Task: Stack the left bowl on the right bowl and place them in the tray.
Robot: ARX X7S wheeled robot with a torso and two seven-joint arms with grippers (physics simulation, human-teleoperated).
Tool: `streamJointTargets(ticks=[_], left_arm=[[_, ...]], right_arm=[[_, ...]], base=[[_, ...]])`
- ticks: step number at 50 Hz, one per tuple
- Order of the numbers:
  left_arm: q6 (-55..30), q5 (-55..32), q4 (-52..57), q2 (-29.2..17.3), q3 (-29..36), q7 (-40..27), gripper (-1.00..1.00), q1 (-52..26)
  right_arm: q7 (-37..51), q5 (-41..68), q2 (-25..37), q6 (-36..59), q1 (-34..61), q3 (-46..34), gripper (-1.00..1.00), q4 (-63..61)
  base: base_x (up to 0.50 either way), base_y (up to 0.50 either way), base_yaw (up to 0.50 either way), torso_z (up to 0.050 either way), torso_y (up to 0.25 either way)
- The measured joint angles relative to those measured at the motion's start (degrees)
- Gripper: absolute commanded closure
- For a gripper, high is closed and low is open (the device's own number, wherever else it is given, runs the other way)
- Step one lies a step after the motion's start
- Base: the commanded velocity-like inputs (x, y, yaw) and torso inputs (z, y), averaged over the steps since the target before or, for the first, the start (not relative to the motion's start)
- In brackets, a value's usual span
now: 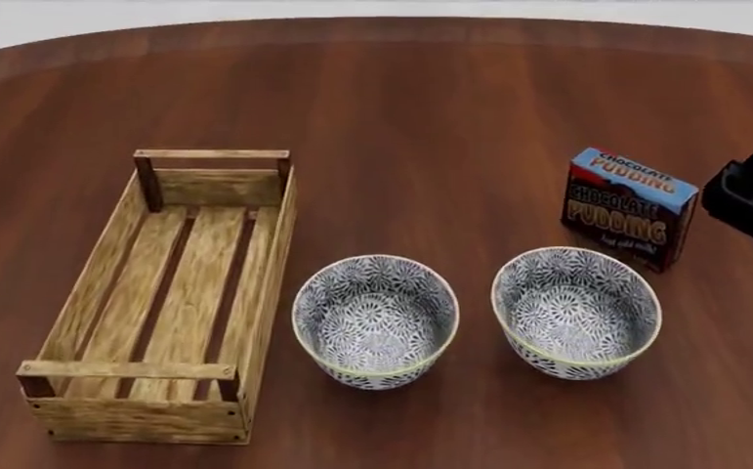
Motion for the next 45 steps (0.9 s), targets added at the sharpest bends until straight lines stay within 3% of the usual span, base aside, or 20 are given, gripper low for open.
streamJointTargets(ticks=[38,45], left_arm=[[2.1,0.2,0.0,-1.1,-3.6,-0.4,-1.0,4.4],[2.2,0.3,0.1,-2.0,-3.5,-1.0,-1.0,4.7]], right_arm=[[1.7,0.5,0.4,0.3,0.6,-1.3,-1.0,-0.3],[1.6,0.8,0.5,0.0,0.5,-1.1,-1.0,-0.2]], base=[[0.5,0.12,0.0,0.0,0.001],[0.04,0.0,0.0,0.0,0.002]])
